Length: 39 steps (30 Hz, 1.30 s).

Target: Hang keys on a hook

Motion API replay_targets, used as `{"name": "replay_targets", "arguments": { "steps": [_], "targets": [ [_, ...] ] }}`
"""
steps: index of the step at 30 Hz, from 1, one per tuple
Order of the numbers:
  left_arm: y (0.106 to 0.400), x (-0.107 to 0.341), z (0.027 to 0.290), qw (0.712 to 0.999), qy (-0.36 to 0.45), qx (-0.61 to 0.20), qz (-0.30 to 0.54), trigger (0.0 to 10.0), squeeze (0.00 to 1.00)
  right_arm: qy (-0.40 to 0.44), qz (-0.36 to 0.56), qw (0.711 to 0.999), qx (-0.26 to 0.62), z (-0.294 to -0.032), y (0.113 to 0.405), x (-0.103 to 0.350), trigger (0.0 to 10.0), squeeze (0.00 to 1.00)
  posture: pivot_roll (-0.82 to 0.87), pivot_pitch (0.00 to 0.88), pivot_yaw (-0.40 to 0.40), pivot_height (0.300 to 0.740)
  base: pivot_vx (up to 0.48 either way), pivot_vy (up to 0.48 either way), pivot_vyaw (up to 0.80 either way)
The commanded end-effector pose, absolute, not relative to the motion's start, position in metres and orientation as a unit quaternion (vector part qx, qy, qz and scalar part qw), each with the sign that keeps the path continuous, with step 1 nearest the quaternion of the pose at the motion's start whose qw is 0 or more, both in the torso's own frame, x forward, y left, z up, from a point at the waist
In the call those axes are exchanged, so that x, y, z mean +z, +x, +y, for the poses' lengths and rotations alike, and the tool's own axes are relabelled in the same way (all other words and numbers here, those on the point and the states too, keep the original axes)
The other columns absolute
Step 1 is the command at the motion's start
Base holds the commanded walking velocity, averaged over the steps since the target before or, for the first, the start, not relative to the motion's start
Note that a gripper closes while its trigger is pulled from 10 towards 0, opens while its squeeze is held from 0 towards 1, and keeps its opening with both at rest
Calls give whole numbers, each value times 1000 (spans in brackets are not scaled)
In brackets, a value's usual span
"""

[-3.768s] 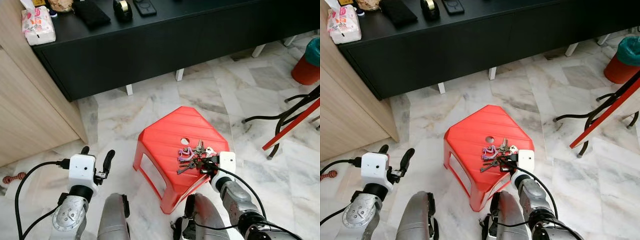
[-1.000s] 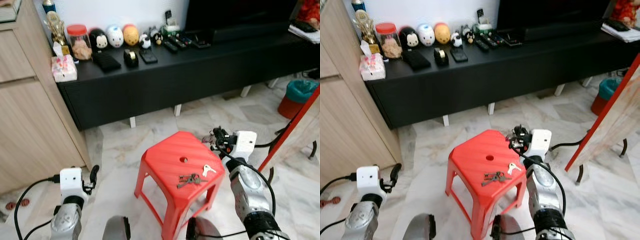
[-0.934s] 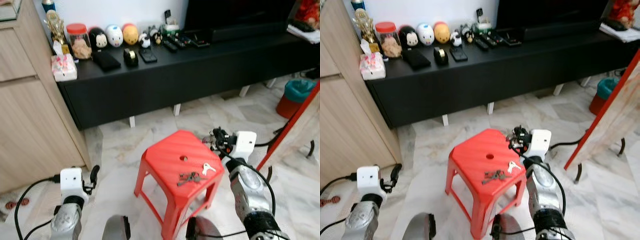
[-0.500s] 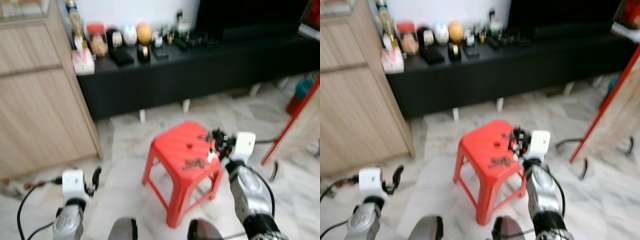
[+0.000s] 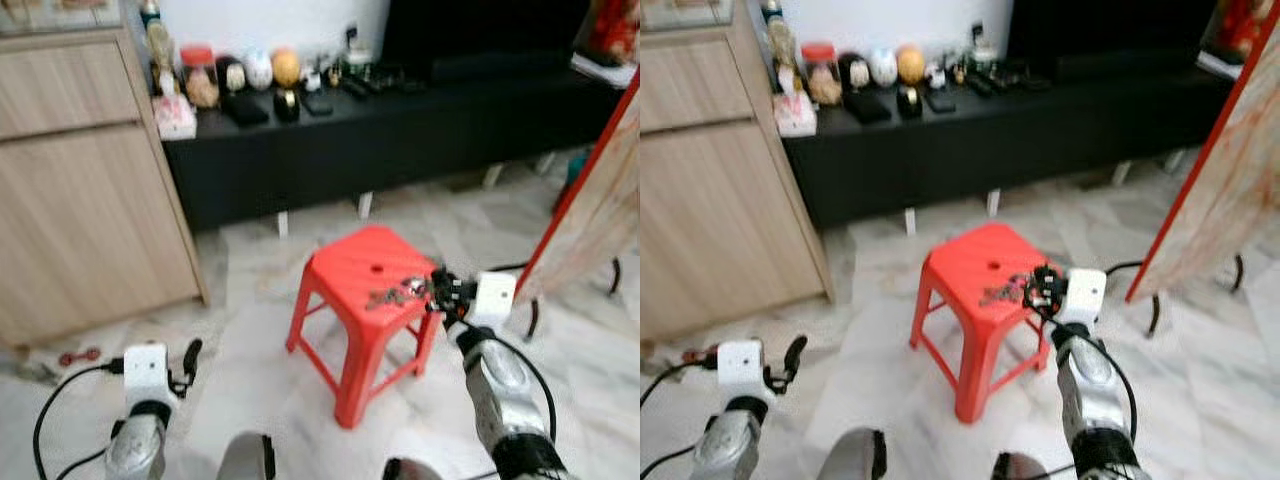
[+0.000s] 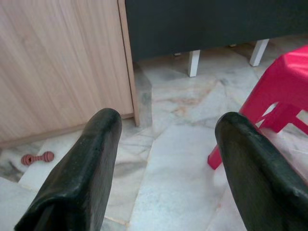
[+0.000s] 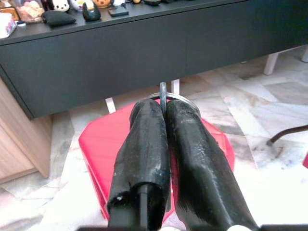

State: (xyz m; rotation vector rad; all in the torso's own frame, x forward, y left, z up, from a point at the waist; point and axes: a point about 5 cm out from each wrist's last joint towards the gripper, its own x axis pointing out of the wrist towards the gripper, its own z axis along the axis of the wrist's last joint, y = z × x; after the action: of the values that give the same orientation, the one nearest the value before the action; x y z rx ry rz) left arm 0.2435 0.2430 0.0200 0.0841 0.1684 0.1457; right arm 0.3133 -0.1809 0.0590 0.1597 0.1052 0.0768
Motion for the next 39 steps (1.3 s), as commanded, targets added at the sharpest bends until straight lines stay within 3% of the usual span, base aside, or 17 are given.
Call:
{"name": "replay_targets", "arguments": {
  "steps": [1, 9, 13, 22, 28, 39],
  "targets": [
    [247, 22, 241, 993, 44, 69, 80, 10000, 0, 74, 52, 995, 29, -187, 315, 61, 10000, 0, 92, 0, -77, 691, 0, 0, 0],
    [240, 15, 253, 990, 53, 84, 101, 10000, 0, 64, 150, 987, -8, -204, 287, 15, 10000, 0, 90, 0, -81, 740, 0, 0, 0],
    [233, 6, 259, 986, 56, 92, 127, 10000, 0, 54, 213, 975, -25, -211, 265, -11, 10000, 0, 93, 0, -81, 740, 0, 0, 0],
    [216, -23, 267, 968, 51, 108, 219, 10000, 0, 57, 381, 919, -82, -219, 191, -70, 10000, 0, 87, 0, -69, 740, 0, 0, 0],
    [204, -43, 260, 950, 44, 97, 294, 10000, 0, 71, 445, 887, -103, -213, 158, -89, 10000, 0, 77, 0, -51, 740, 0, 0, 0],
    [182, -68, 243, 920, 41, 69, 384, 10000, 0, 81, 471, 869, -125, -208, 139, -98, 10000, 0, 68, 0, -36, 740, 0, 0, 0]
  ]
}}
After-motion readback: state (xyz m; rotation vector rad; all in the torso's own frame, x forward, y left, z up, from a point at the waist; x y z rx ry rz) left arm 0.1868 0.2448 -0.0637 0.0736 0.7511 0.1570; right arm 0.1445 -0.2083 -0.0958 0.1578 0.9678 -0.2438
